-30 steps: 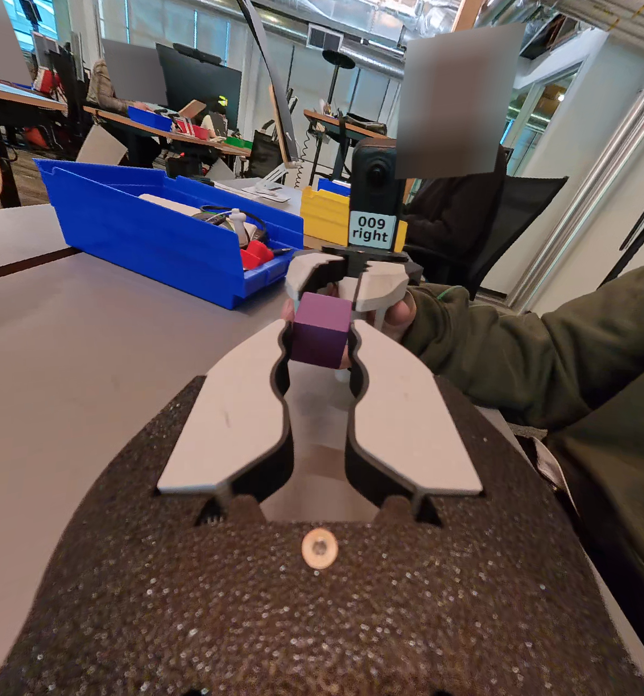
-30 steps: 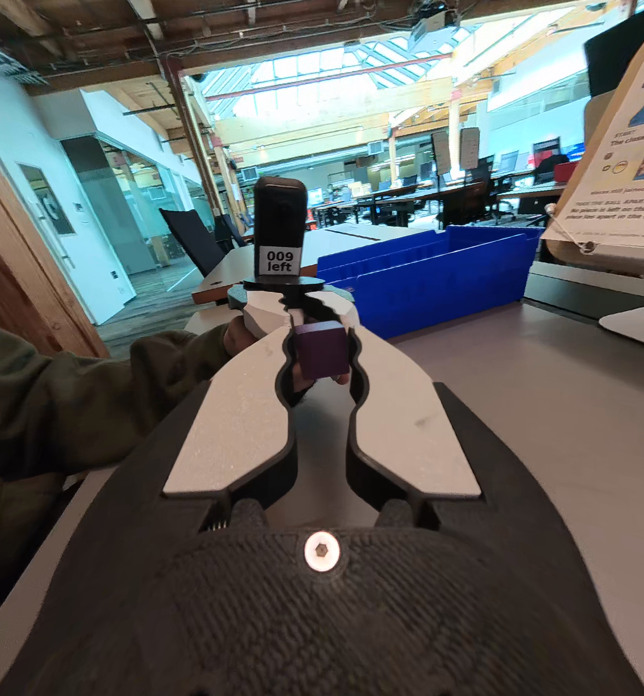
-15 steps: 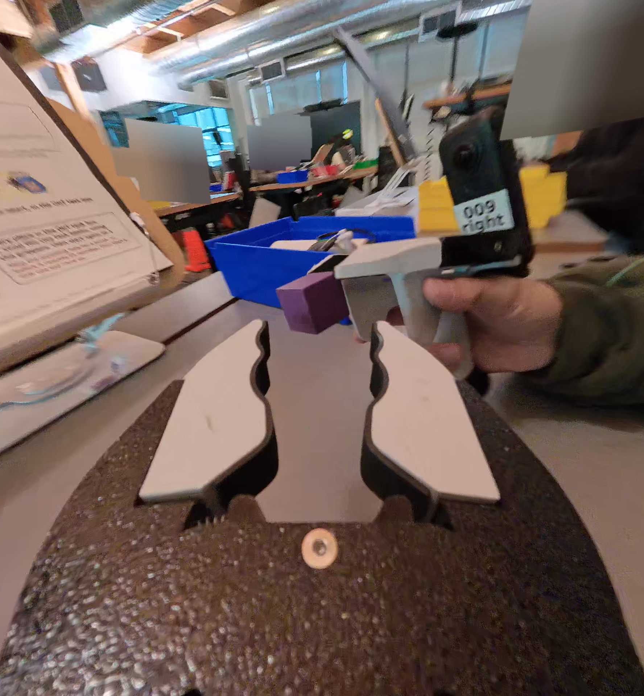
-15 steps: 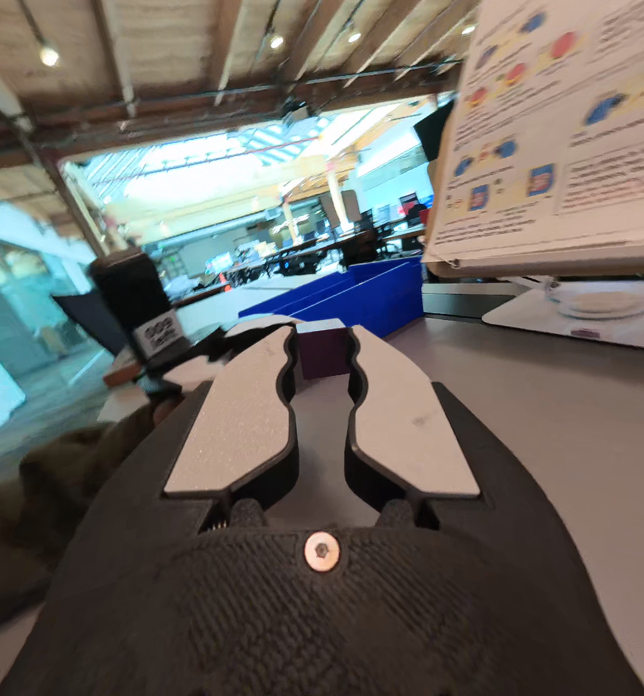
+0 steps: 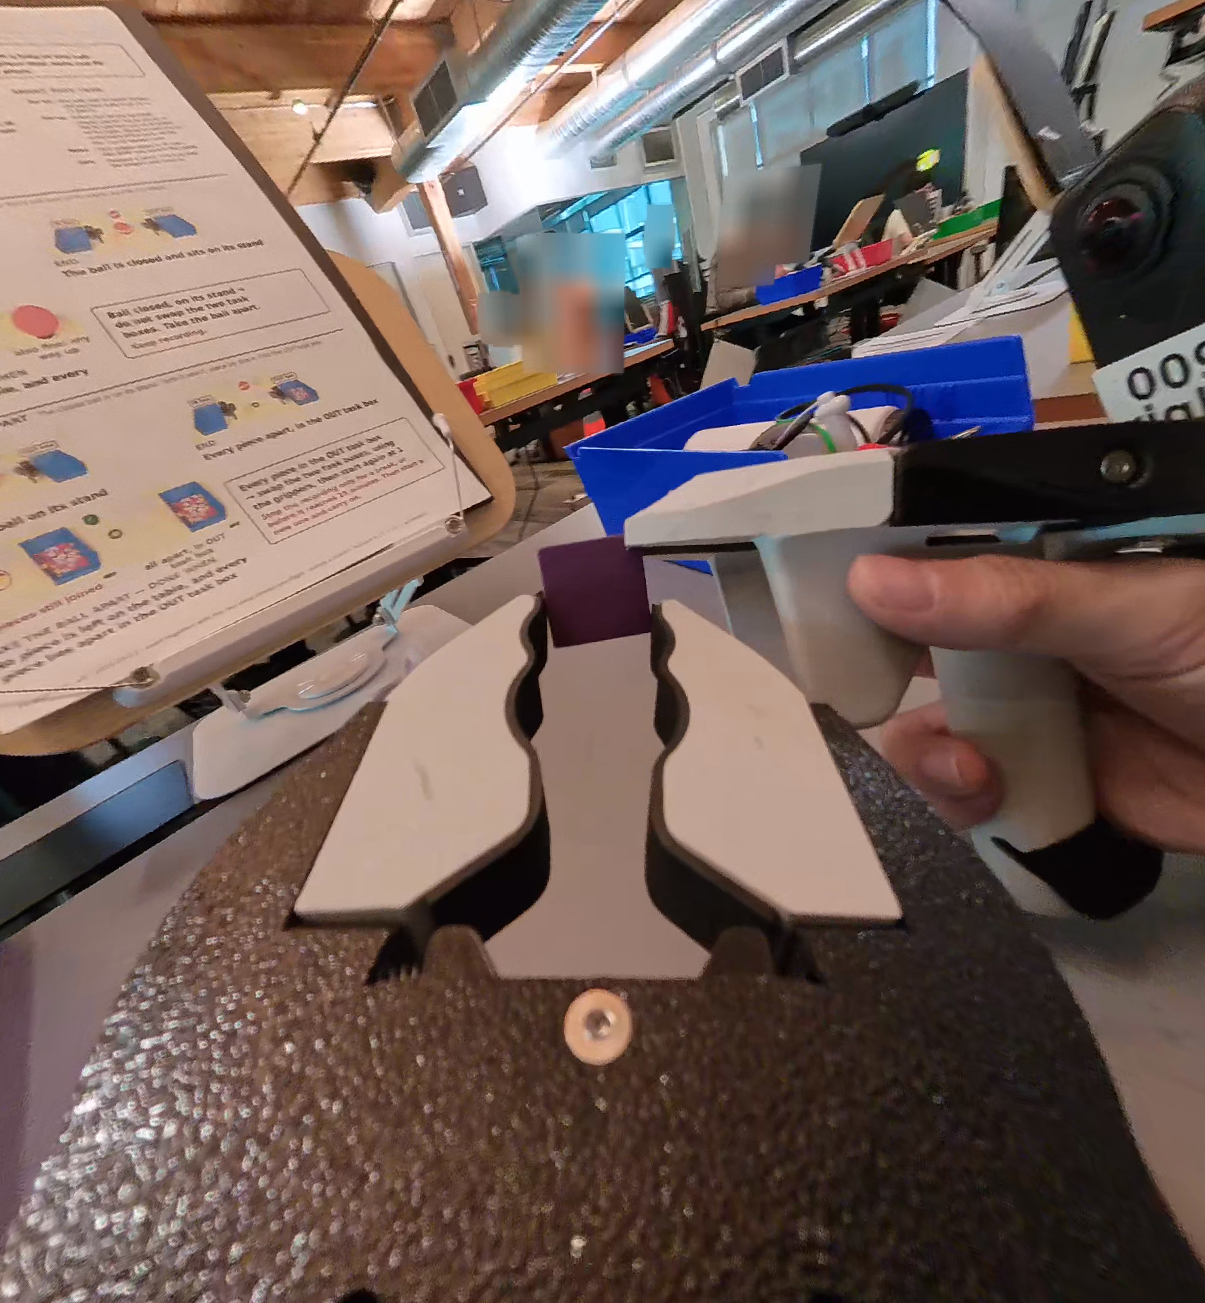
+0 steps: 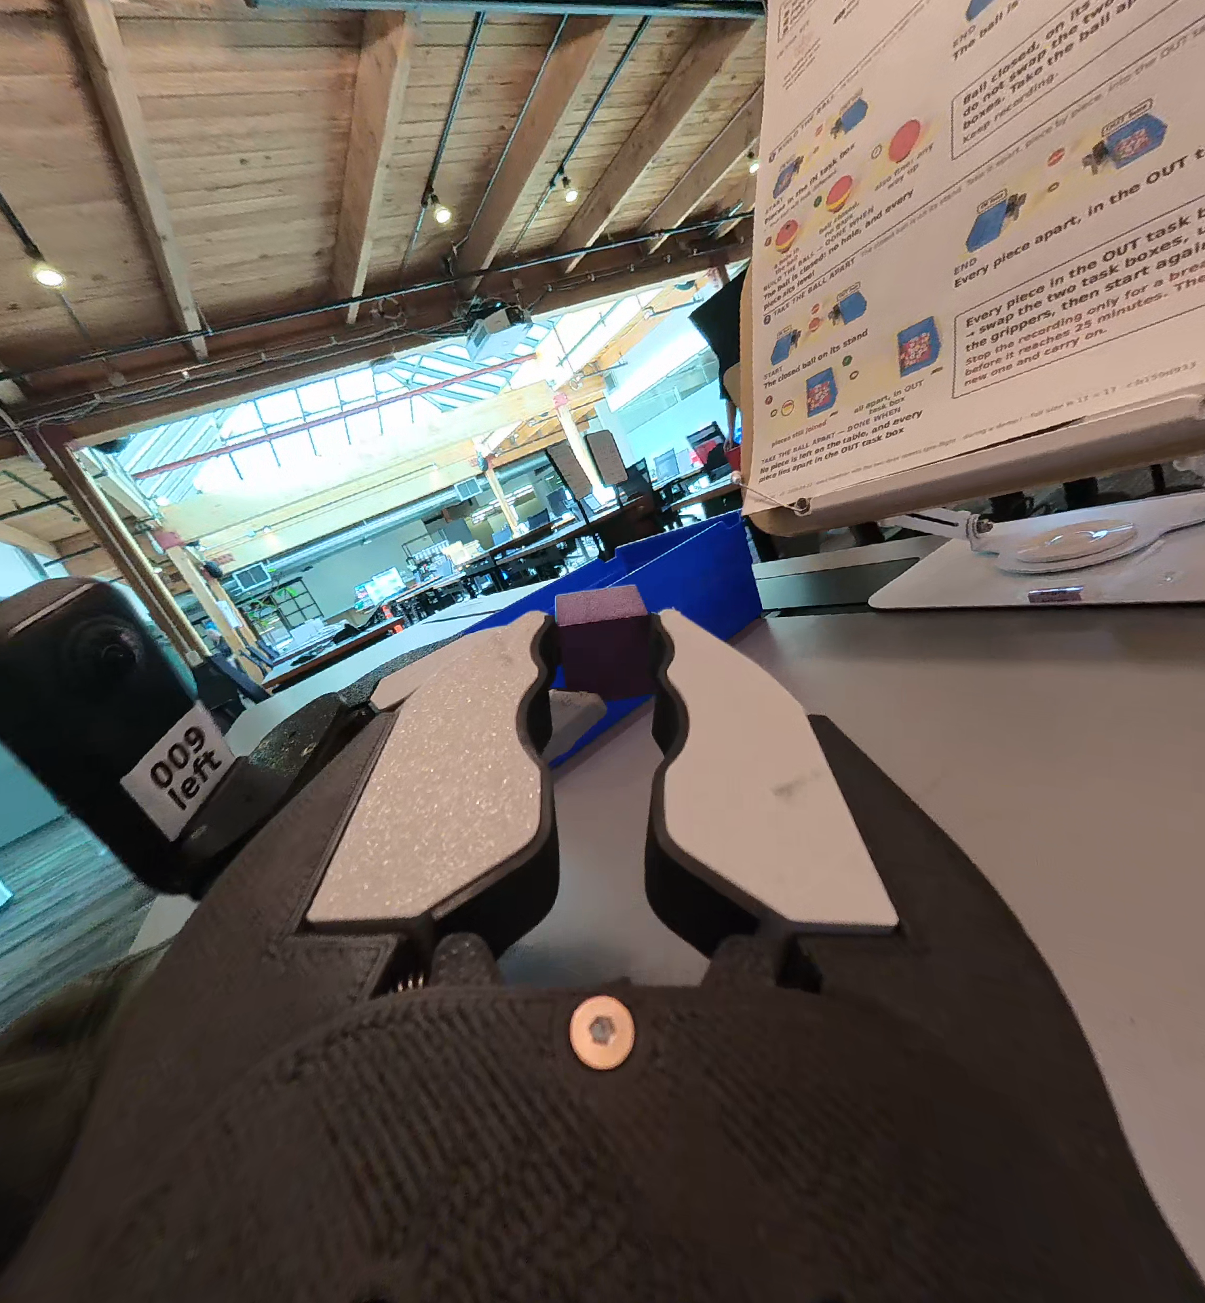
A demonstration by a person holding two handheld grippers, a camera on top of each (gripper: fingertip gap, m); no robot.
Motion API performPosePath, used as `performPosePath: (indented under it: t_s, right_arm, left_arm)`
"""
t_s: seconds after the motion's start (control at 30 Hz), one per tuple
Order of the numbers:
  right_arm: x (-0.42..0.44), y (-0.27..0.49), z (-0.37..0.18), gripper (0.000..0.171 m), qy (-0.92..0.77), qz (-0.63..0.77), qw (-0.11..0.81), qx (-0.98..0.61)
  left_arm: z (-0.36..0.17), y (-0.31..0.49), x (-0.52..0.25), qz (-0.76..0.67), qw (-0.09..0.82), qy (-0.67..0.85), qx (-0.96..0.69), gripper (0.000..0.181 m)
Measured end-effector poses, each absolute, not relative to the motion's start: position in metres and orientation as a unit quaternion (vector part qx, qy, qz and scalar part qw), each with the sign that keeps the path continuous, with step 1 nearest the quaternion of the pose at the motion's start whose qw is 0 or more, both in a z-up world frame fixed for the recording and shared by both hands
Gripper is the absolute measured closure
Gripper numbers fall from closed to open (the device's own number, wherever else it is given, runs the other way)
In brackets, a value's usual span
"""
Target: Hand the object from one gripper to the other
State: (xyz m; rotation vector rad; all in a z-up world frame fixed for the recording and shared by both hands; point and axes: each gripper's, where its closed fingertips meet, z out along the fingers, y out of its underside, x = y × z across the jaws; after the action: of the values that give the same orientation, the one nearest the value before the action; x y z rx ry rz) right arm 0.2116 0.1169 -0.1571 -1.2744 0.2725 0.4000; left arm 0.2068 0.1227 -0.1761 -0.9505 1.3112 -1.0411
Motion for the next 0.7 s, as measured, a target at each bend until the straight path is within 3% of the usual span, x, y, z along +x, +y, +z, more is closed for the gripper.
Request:
performPosePath:
  t_s: [0.03,0.2,0.33,0.4,0.5,0.57,0.7]
  right_arm:
    - [0.211,0.117,-0.156,0.147,0.117,0.192,0.775,-0.591]
    - [0.209,0.113,-0.147,0.122,0.07,0.26,0.756,-0.597]
    - [0.202,0.107,-0.14,0.127,0.044,0.321,0.757,-0.568]
    - [0.192,0.105,-0.137,0.131,0.022,0.339,0.753,-0.564]
    - [0.174,0.109,-0.146,0.127,-0.015,0.344,0.726,-0.596]
    - [0.167,0.109,-0.149,0.14,-0.031,0.344,0.719,-0.603]
    - [0.173,0.111,-0.148,0.143,-0.009,0.342,0.725,-0.597]
  left_arm:
    - [-0.175,0.123,0.206,-0.461,0.557,0.558,-0.406,0.154]
    - [-0.162,0.124,0.189,-0.629,0.415,0.531,-0.388,0.154]
    - [-0.155,0.115,0.169,-0.744,0.235,0.516,-0.354,0.154]
    - [-0.158,0.109,0.163,-0.757,0.188,0.526,-0.339,0.154]
    - [-0.169,0.094,0.16,-0.737,0.17,0.569,-0.324,0.154]
    - [-0.176,0.089,0.164,-0.715,0.18,0.589,-0.33,0.154]
    - [-0.176,0.092,0.172,-0.704,0.221,0.581,-0.345,0.154]
